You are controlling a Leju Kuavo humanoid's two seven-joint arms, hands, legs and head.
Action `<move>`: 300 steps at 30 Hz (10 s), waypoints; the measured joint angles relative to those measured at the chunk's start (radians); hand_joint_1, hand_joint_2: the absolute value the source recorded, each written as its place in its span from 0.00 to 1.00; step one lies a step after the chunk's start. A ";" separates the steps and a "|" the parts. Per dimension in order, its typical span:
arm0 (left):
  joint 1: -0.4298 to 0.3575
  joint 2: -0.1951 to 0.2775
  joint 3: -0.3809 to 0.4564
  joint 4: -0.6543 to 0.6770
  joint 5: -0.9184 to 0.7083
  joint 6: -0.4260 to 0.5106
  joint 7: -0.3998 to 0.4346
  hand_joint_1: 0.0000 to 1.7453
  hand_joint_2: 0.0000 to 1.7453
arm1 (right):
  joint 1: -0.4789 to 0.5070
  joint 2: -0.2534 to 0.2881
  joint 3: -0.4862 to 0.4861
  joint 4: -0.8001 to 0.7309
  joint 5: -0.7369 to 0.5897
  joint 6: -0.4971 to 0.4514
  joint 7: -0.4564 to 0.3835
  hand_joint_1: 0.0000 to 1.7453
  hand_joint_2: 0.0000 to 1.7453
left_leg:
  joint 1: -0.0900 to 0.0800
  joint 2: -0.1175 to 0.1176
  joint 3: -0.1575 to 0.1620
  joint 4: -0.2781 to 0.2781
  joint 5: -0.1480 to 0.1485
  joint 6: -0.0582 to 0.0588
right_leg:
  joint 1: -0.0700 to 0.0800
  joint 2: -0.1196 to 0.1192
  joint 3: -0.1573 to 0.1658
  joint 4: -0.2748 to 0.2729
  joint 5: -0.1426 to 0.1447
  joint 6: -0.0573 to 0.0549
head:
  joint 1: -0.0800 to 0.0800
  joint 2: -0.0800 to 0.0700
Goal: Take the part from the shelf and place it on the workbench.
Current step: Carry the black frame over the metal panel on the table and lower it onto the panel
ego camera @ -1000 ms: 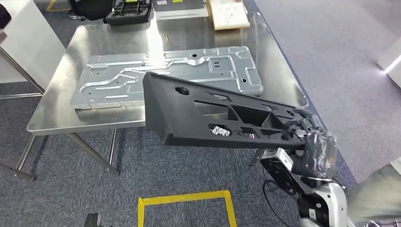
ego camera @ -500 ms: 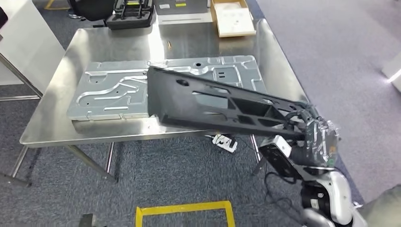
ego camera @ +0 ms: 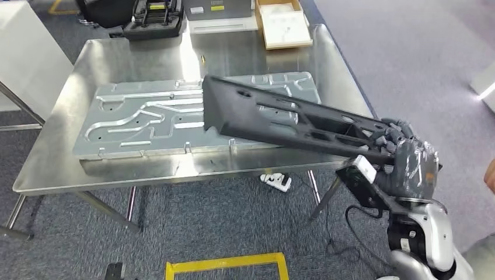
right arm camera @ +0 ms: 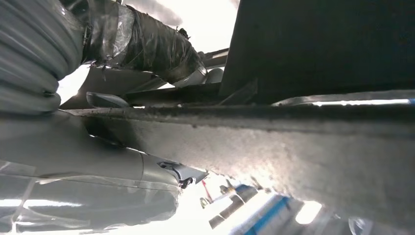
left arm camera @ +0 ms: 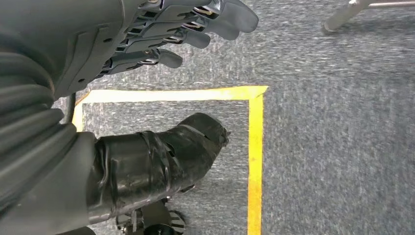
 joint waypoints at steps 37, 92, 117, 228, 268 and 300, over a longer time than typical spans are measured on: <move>-0.015 0.010 0.001 0.000 -0.039 0.019 -0.002 0.00 1.00 | -0.051 0.049 0.043 0.002 -0.095 0.088 -0.258 1.00 1.00 | -0.005 -0.006 0.024 -0.036 0.017 0.033 | -0.005 -0.008 -0.096 0.163 -0.079 0.020 | 0.002 0.000; -0.014 0.027 0.002 0.000 -0.077 -0.046 0.003 0.00 1.00 | -0.131 0.032 0.263 0.047 0.111 0.338 -0.037 1.00 1.00 | 0.004 0.000 -0.009 -0.002 0.019 -0.011 | 0.003 -0.002 0.027 -0.008 -0.024 0.001 | -0.004 0.000; -0.028 0.029 0.003 0.000 -0.095 -0.052 0.016 0.00 1.00 | -0.196 0.033 0.256 0.144 0.042 0.320 -0.025 1.00 1.00 | 0.009 0.001 -0.112 0.251 -0.095 -0.023 | 0.003 -0.001 -0.006 -0.004 0.008 -0.026 | -0.004 0.000; -0.015 -0.001 0.000 0.002 -0.096 0.101 0.149 0.00 0.00 | -0.492 0.133 0.308 0.219 0.099 0.170 -0.042 0.00 0.00 | -0.004 0.008 -0.001 -0.012 0.025 0.022 | 0.007 -0.003 0.028 0.050 -0.036 0.009 | -0.002 0.000; 0.000 -0.008 0.001 0.002 -0.075 0.143 0.111 0.00 0.00 | -0.427 0.066 0.275 0.181 0.076 0.176 -0.020 0.00 0.00 | 0.010 0.007 -0.107 0.227 -0.124 -0.031 | 0.008 -0.010 -0.005 -0.015 0.024 -0.024 | 0.001 0.000; 0.000 -0.009 0.003 0.002 -0.062 0.177 0.148 0.00 0.00 | -0.390 0.041 0.258 0.181 0.045 0.174 -0.067 0.00 0.00 | 0.008 0.010 -0.129 0.273 -0.100 -0.032 | 0.006 -0.009 -0.017 -0.021 0.029 -0.020 | 0.006 0.000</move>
